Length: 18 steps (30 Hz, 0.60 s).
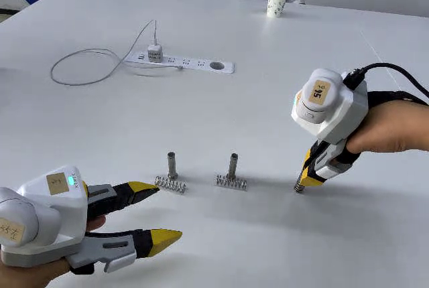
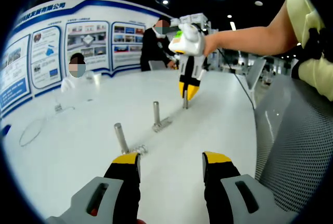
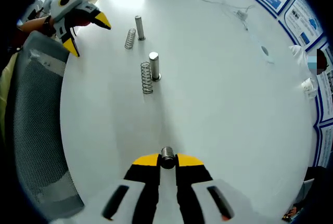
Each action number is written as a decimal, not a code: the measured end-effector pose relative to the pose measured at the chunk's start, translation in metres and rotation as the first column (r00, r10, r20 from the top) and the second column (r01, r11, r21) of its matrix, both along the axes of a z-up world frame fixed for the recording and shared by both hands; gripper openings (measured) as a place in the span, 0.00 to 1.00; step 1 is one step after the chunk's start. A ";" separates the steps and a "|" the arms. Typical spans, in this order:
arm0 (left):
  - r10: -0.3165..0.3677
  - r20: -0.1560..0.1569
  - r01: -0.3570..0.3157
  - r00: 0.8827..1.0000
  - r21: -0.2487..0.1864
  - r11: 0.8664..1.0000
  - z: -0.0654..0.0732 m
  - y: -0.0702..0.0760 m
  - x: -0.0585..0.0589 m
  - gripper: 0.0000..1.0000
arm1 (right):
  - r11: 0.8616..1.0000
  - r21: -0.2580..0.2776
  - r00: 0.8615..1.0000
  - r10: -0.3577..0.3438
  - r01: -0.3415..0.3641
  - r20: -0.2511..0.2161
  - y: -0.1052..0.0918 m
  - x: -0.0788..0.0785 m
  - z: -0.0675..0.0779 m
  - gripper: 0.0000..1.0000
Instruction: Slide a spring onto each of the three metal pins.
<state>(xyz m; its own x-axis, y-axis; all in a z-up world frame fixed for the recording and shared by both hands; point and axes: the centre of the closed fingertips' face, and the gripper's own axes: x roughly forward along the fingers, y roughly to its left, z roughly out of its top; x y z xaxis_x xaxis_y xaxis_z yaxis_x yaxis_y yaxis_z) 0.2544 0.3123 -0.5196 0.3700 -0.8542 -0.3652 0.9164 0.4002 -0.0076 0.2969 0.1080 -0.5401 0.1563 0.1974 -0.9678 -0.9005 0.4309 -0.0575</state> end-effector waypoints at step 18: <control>-0.005 0.007 0.005 1.000 -0.004 1.000 0.004 -0.002 0.000 0.49 | 0.999 0.045 0.997 0.022 -0.026 0.080 0.010 0.003 0.018 0.21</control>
